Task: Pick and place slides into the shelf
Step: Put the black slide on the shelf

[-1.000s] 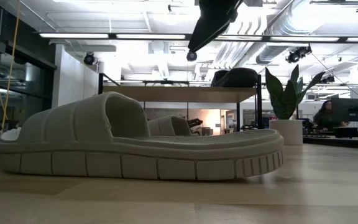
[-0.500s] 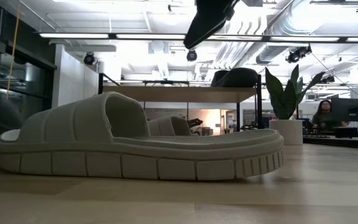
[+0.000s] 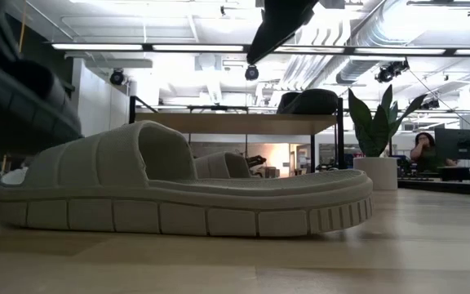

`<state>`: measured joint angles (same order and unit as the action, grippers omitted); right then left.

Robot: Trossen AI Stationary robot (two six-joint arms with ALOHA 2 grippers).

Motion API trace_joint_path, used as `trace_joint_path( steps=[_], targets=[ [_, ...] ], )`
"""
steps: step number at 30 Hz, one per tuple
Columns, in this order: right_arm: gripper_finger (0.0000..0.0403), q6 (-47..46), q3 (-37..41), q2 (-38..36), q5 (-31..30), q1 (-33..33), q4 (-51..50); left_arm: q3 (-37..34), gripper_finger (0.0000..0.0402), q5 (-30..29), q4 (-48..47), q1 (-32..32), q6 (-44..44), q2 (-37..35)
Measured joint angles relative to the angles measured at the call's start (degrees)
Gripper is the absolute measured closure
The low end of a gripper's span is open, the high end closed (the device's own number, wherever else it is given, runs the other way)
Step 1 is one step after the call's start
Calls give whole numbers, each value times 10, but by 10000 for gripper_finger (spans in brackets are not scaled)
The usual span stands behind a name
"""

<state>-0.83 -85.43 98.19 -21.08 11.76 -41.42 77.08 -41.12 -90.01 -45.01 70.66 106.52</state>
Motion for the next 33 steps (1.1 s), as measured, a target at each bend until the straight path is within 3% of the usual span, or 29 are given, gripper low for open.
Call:
trace_joint_path(
  steps=[17,27,33],
  targets=[
    [233,82,0,0,-20,58,41,0,401,-111,0,10,-80,-117],
    [233,111,0,0,-76,93,57,0,401,-156,-1,98,-152,-159],
    [233,119,0,0,-105,109,62,0,401,-152,0,151,-172,-158]
  ],
)
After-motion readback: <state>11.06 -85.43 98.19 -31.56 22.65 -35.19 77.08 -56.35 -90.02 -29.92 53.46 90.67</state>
